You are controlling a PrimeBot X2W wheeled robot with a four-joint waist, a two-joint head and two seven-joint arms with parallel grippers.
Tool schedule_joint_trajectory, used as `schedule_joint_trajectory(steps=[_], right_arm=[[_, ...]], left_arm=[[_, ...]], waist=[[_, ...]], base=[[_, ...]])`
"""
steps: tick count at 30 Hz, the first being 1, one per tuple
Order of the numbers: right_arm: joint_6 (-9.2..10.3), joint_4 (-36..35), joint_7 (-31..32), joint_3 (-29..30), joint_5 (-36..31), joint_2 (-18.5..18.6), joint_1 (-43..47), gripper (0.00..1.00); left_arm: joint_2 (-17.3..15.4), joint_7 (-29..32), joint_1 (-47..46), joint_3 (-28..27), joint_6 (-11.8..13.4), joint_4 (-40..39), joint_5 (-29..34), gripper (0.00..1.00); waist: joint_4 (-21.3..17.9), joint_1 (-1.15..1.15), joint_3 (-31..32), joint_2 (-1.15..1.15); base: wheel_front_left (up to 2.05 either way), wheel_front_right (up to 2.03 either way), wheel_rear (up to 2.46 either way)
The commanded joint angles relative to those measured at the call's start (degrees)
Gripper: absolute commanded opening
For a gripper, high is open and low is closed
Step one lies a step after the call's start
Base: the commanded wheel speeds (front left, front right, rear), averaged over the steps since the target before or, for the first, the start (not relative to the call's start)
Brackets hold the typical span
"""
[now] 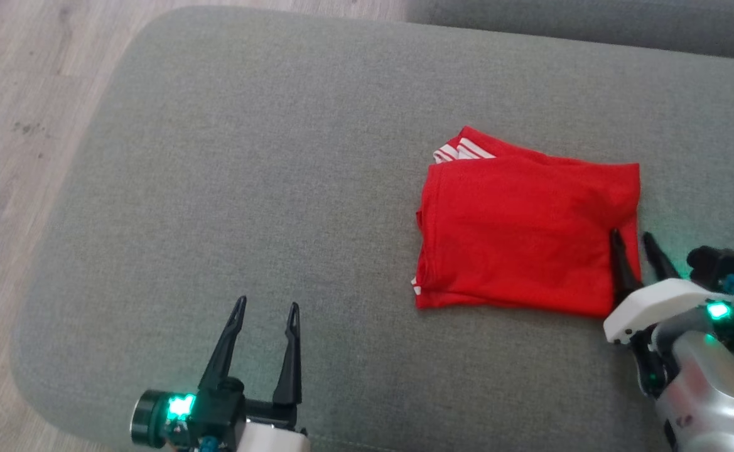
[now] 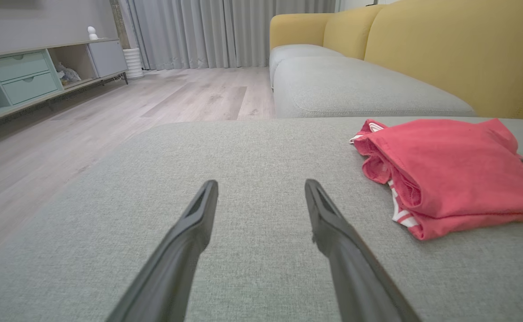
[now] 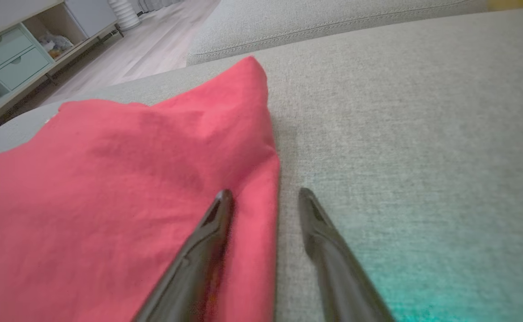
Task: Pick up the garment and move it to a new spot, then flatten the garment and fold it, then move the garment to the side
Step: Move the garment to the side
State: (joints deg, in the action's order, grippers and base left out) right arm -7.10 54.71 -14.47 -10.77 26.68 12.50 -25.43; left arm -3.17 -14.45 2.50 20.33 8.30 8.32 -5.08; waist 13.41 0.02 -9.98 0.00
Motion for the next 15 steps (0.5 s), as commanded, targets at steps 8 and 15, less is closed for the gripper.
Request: schedule_joint_trajectory(steps=[8, 15], right_arm=[[-0.39, -4.6, -0.5, -3.7, 1.9, 1.9, -2.3, 0.00], [-0.39, -9.5, -0.5, -1.1, 0.1, 6.9, -4.8, 0.00]], left_arm=[[0.3, -0.5, -2.0, -2.4, 0.9, -1.8, -0.3, 1.00], [0.3, -0.5, -4.6, -2.7, 0.0, -2.0, 0.9, 1.00]], waist=[[-4.8, -0.02, -0.3, 0.00], [-12.8, -0.02, -3.4, 0.00]], base=[[0.00, 0.00, 0.00], [0.00, 0.00, 0.00]])
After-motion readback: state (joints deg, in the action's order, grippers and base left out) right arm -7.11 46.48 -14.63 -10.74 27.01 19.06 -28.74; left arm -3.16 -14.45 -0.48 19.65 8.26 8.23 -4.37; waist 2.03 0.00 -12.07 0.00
